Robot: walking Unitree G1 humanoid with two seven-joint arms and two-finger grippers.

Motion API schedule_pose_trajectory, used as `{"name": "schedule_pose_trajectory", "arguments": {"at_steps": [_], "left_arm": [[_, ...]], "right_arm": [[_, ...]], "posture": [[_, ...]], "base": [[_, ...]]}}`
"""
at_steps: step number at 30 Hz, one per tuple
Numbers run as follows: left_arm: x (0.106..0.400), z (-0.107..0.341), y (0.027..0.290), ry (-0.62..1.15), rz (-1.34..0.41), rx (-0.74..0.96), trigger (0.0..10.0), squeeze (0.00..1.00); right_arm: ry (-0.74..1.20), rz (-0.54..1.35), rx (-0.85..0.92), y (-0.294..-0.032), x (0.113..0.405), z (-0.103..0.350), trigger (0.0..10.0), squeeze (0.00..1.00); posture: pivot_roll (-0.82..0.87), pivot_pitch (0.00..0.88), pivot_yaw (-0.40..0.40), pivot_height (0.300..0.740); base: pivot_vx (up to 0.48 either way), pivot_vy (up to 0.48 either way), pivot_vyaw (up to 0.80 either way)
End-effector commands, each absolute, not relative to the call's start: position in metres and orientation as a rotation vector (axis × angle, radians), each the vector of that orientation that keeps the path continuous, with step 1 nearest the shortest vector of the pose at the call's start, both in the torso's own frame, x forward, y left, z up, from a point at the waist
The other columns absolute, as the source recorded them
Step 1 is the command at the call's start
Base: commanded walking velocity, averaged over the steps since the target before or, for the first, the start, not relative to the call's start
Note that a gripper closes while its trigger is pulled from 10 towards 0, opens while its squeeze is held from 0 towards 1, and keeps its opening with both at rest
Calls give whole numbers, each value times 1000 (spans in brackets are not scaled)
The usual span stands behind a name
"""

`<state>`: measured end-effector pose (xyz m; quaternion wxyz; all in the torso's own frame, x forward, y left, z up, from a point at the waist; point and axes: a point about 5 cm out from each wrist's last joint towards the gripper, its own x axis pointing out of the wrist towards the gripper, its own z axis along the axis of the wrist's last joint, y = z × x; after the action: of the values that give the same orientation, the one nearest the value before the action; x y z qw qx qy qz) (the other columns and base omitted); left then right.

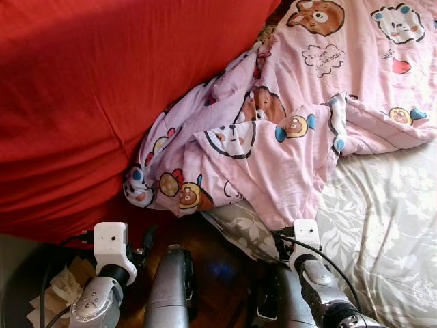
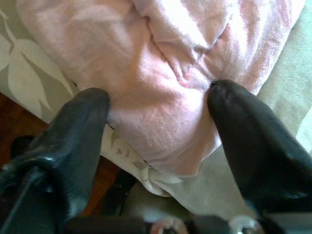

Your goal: Clean up the room

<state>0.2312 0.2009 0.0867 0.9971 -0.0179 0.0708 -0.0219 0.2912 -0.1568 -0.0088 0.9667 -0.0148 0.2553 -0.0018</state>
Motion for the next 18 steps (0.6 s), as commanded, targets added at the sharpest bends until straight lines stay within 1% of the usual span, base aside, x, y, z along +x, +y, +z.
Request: {"name": "schedule_pose_trajectory", "arguments": {"at_steps": [1, 9, 18], "left_arm": [[223, 78, 201, 189, -38, -49, 10000, 0], [219, 77, 201, 197, -32, -48, 10000, 0], [215, 72, 197, 215, -34, -59, 10000, 0]], "right_arm": [[592, -3, -29, -156, 276, -23, 0, 0], [591, -3, -33, -158, 276, -23, 0, 0], [588, -20, -34, -165, 277, -22, 0, 0]], "posture": [[254, 446, -4, 633], [257, 454, -4, 633], [252, 456, -7, 633]], "base": [[0, 0, 0], [0, 0, 0], [0, 0, 0]]}}
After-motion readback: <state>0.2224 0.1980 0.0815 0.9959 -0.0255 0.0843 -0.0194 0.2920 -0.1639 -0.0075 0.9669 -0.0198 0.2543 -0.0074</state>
